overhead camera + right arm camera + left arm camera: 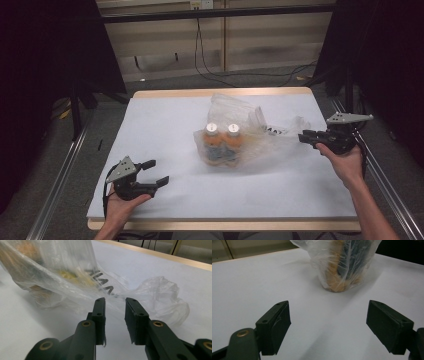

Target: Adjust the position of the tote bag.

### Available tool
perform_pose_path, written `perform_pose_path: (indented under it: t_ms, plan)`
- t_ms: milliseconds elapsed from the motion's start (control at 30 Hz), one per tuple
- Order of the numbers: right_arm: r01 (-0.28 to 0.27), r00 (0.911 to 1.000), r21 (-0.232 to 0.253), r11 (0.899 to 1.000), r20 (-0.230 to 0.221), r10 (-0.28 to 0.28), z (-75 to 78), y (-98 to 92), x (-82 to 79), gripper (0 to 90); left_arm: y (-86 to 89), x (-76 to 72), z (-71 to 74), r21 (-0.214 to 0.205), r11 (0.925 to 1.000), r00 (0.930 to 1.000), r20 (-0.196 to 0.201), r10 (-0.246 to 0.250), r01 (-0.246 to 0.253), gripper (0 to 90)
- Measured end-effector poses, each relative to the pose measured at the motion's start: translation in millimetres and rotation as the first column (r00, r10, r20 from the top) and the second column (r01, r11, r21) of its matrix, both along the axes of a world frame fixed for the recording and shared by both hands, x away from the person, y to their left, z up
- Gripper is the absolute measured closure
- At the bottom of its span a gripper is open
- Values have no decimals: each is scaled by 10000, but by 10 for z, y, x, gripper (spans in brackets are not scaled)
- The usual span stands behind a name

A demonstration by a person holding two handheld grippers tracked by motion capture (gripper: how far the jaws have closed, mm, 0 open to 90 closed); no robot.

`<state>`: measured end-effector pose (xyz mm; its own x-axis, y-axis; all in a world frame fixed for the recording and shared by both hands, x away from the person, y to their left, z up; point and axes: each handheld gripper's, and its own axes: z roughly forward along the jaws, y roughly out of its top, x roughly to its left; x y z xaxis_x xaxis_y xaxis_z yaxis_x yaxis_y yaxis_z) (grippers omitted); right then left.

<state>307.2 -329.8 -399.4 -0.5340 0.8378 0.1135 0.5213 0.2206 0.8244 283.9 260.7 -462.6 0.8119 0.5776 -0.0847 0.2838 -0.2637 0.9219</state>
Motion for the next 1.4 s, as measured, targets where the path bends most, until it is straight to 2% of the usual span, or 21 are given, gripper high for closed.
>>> perform_pose_path:
  t_ms: [33, 67, 133, 167, 200, 233, 300, 400, 433, 667, 700, 800, 833, 933, 967, 1033, 1133, 1267, 1333, 1367, 1400]
  plan:
    - [4, 9999, -189, 9998, -114, -6, 13, -12, 70, 687, 0, -6, 6, 141, 9998, 9999, 23, 108, -109, 192]
    - [4, 9999, -189, 9998, -114, -6, 13, -12, 70, 687, 0, -6, 6, 141, 9998, 9999, 23, 108, -109, 192]
    - [-7, 9996, -293, 9996, -270, -1, 17, -10, 151, 662, -2, -8, 5, 97, 9999, 9999, -20, 116, -116, 192]
    - [14, 9989, -417, 9991, -462, -33, 11, 4, 237, 621, -2, -9, 5, 96, 9999, 9999, -18, 121, -120, 192]
    - [14, 9989, -417, 9991, -462, -33, 11, 4, 237, 621, -4, -11, 5, 48, 9999, 9999, -37, 124, -124, 192]
    - [123, 9981, -638, 9979, -590, -160, 5, 23, 319, 587, -2, -12, 5, 56, 9999, 9999, -47, 125, -125, 192]
    - [181, 9969, -764, 9969, -746, -238, -8, 42, 394, 539, 1, -11, 5, 18, 9999, 9999, -73, 101, -101, 192]
    - [317, 9951, -922, 9952, -908, -401, -28, 41, 466, 514, 9, -3, 0, -43, 10000, 10000, -37, 1, -1, 192]
    - [478, 9918, -1000, 9938, -1130, -591, -50, 28, 529, 456, 11, -6, 2, -41, 10000, 10000, -49, 37, -37, 191]
    - [679, 9798, -1241, 9899, -1789, -896, -123, -6, 680, 371, 12, -4, 2, -45, 10000, 10000, -54, 15, -15, 189]
    - [653, 9738, -1168, 9910, -2093, -889, -164, -10, 721, 345, 13, -7, 5, 38, 10000, 9999, -57, 86, -86, 189]
    - [683, 9696, -1273, 9895, -2250, -958, -220, -13, 762, 321, 14, -5, 4, 67, 9999, 9999, -58, 87, -87, 188]
    - [568, 9638, -1153, 9917, -2528, -846, -277, -9, 794, 319, 15, 4, -3, -60, 10000, 10000, -55, -43, 43, 188]
    - [520, 9609, -1095, 9926, -2651, -796, -330, 7, 814, 309, 17, 4, -4, -62, 10000, 10000, -57, -46, 45, 187]
    - [487, 9595, -1126, 9924, -2706, -778, -358, 19, 823, 309, 18, -4, 5, 113, 9999, 9999, -52, 128, -127, 187]
    - [314, 9536, -1117, 9932, -2942, -633, -417, 55, 837, 307, 20, -3, 4, 119, 9998, 9999, -47, 139, -139, 187]
    - [163, 9465, -1283, 9916, -3177, -567, -505, 96, 848, 310, 22, 2, -1, -54, 10000, 10000, -74, -29, 29, 187]
    - [79, 9398, -1418, 9899, -3371, -558, -601, 130, 848, 380, 25, 4, -2, -54, 10000, 10000, -71, -30, 29, 186]
    - [-58, 9342, -1592, 9872, -3530, -514, -645, 151, 852, 409, 27, 4, -1, -7, 10000, 10000, -86, 19, -19, 186]
    - [-136, 9320, -1900, 9817, -3580, -564, -682, 179, 852, 452, 30, 8, -2, 17, 10000, 10000, -51, 3, -2, 186]
    - [-136, 9320, -1900, 9817, -3580, -564, -682, 179, 852, 452, 28, 8, -2, -15, 10000, 10000, -57, 1, -1, 186]
